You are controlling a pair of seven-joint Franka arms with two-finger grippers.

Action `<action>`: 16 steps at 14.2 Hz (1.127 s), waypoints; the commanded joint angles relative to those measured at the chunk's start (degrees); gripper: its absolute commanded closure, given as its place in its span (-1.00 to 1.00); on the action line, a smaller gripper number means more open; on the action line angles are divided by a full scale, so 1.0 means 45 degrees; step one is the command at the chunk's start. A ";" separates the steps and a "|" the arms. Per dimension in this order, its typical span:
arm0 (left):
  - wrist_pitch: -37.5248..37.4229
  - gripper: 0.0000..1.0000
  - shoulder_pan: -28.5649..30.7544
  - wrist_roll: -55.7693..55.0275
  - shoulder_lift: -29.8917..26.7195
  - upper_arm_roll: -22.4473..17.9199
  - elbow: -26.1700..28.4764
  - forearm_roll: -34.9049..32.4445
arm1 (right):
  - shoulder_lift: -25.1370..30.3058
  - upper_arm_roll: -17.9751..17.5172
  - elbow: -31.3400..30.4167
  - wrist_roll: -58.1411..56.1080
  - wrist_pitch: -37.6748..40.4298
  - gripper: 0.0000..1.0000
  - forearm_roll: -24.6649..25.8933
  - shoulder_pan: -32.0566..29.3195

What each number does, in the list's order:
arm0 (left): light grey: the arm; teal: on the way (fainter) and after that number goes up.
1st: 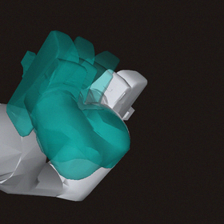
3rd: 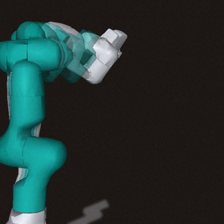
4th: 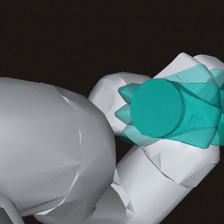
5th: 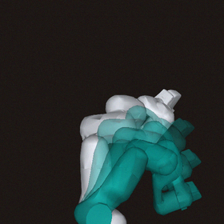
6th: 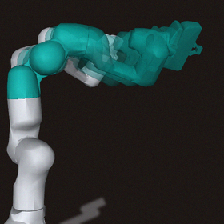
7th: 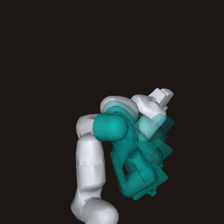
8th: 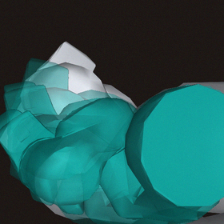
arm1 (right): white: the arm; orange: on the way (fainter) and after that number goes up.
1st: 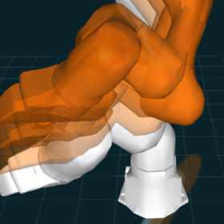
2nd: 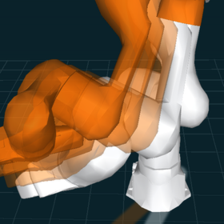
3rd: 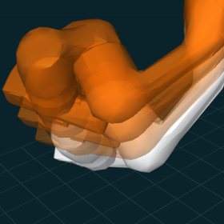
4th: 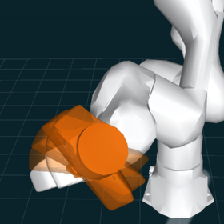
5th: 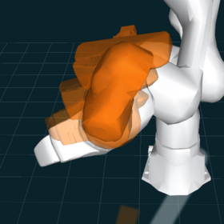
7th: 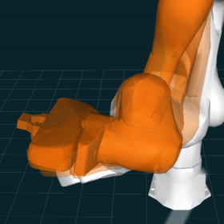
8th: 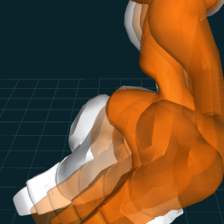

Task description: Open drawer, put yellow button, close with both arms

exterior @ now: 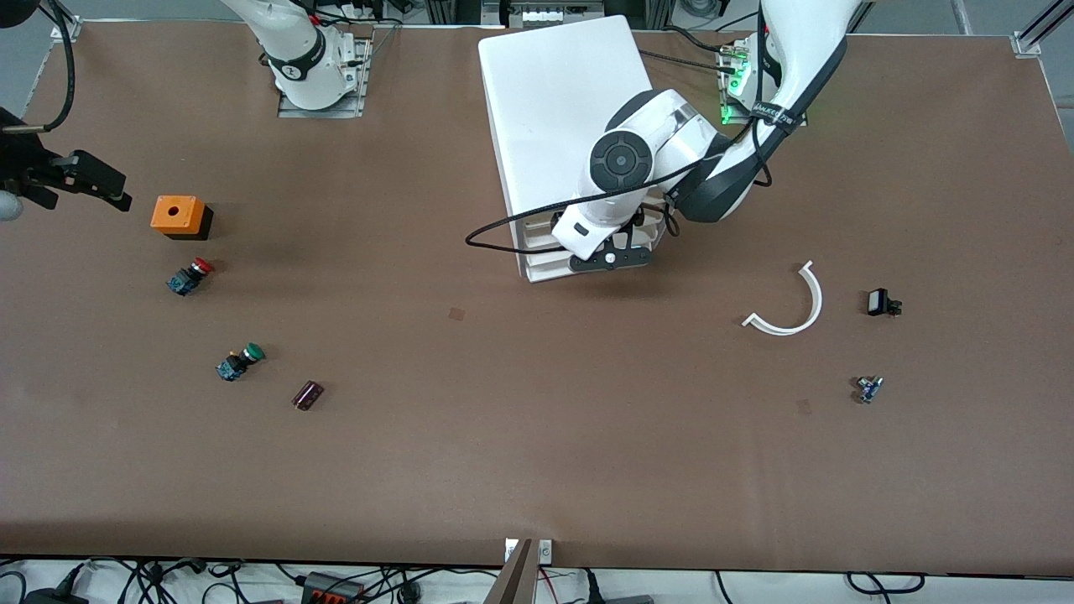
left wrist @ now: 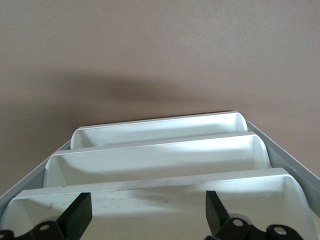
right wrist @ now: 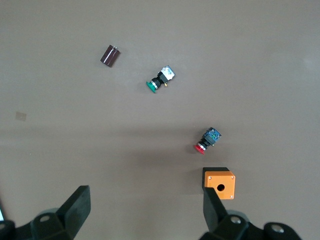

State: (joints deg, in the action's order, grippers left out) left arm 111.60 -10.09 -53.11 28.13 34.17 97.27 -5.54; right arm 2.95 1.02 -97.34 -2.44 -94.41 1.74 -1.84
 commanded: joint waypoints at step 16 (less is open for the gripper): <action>-0.6440 -1.00 0.5057 1.1047 -0.2592 -0.1510 -0.4275 -0.0920 | 0.0281 -0.0147 -0.0321 0.0132 0.0005 -1.00 0.0101 -0.0099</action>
State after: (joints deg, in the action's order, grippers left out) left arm 83.96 13.34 -12.24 21.11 32.45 77.15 -10.25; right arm 2.99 1.01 -97.50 -2.30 -93.86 1.74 -1.87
